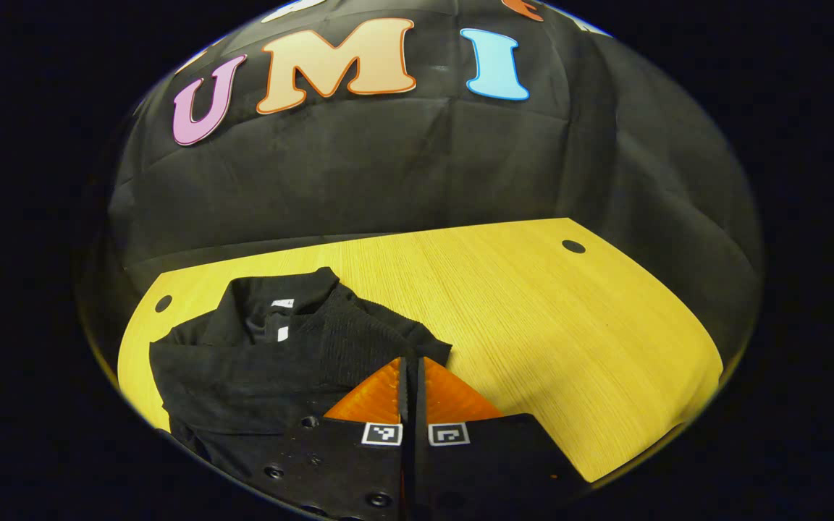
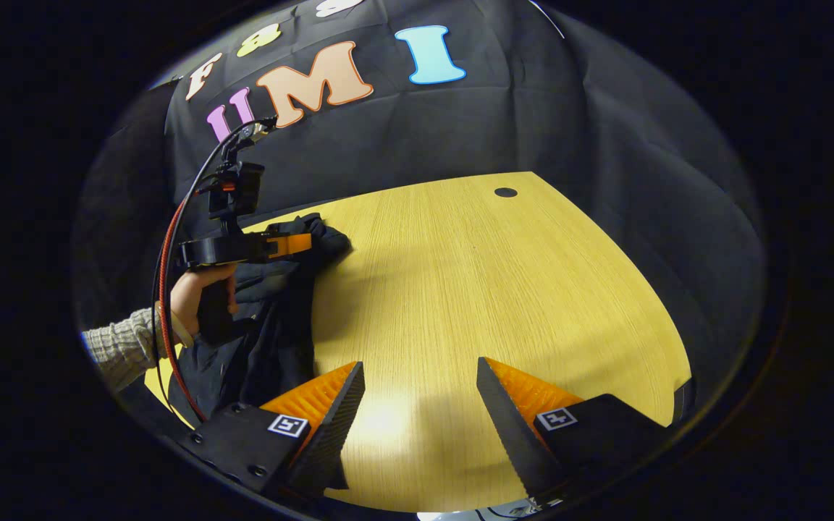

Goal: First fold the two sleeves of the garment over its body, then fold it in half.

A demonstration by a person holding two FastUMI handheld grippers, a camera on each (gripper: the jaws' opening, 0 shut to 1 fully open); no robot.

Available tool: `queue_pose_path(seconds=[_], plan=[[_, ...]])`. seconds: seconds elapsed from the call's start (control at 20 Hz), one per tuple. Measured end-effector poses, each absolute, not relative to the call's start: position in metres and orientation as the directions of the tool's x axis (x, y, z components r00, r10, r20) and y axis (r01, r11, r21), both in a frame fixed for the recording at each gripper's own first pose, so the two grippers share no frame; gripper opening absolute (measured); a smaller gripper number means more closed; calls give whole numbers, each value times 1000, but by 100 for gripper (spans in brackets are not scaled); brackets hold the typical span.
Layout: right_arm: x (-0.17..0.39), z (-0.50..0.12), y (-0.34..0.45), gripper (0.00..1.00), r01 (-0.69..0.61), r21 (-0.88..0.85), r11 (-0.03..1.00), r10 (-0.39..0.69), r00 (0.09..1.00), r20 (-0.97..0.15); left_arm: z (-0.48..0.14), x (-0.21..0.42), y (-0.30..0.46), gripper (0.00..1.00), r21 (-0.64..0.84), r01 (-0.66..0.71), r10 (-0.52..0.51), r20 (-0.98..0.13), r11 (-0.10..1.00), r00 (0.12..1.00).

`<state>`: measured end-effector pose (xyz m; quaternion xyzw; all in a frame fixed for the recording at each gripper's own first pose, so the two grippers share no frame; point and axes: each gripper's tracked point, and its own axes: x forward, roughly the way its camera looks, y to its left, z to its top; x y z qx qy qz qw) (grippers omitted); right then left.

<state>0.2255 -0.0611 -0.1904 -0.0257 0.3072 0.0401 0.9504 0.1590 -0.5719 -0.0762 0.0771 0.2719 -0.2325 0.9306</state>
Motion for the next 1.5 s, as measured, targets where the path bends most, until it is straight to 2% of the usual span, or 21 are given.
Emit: queue_pose_path(seconds=[0.05, 0.1, 0.15, 0.2, 0.35, 0.4, 0.45, 0.6, 0.75, 0.8, 1.1, 1.5], plan=[[224, -193, -62, 93, -96, -28, 995, 61, 806, -589, -72, 157, -570, 1, 17, 476, -393, -537, 879, 746], [223, -194, -62, 98, -99, -33, 995, 61, 804, -591, -66, 157, -569, 1, 14, 478, -399, -529, 878, 749], [223, -196, -62, 93, -102, -39, 994, 59, 803, -593, -59, 154, -569, 4, 4, 481, -410, -517, 877, 752], [222, -196, -61, 98, -106, -41, 993, 61, 801, -595, -51, 153, -573, 6, -14, 491, -430, -503, 871, 749], [218, -197, -54, 98, -122, -40, 992, 74, 800, -595, -28, 148, -572, 34, 4, 509, -450, -461, 861, 765], [218, -197, -52, 93, -129, -43, 991, 79, 803, -591, -21, 147, -570, 43, 22, 507, -444, -452, 861, 774], [218, -196, -49, 98, -137, -47, 990, 84, 805, -587, -16, 146, -567, 47, 30, 507, -444, -441, 861, 780], [214, -197, -39, 98, -164, -52, 985, 105, 811, -576, 3, 140, -559, 49, 29, 492, -440, -406, 870, 801], [203, -199, -20, 94, -198, -58, 979, 129, 809, -574, 20, 129, -540, 100, 21, 465, -423, -379, 885, 823], [200, -201, -15, 99, -207, -63, 976, 135, 807, -575, 26, 127, -531, 96, 23, 454, -415, -368, 891, 832], [179, -210, 15, 98, -236, -93, 967, 142, 808, -571, 52, 101, -451, 96, 80, 396, -353, -319, 915, 880], [149, -222, 57, 98, -221, -113, 969, 122, 819, -561, 46, 45, -314, 94, 124, 284, -226, -349, 951, 910]])
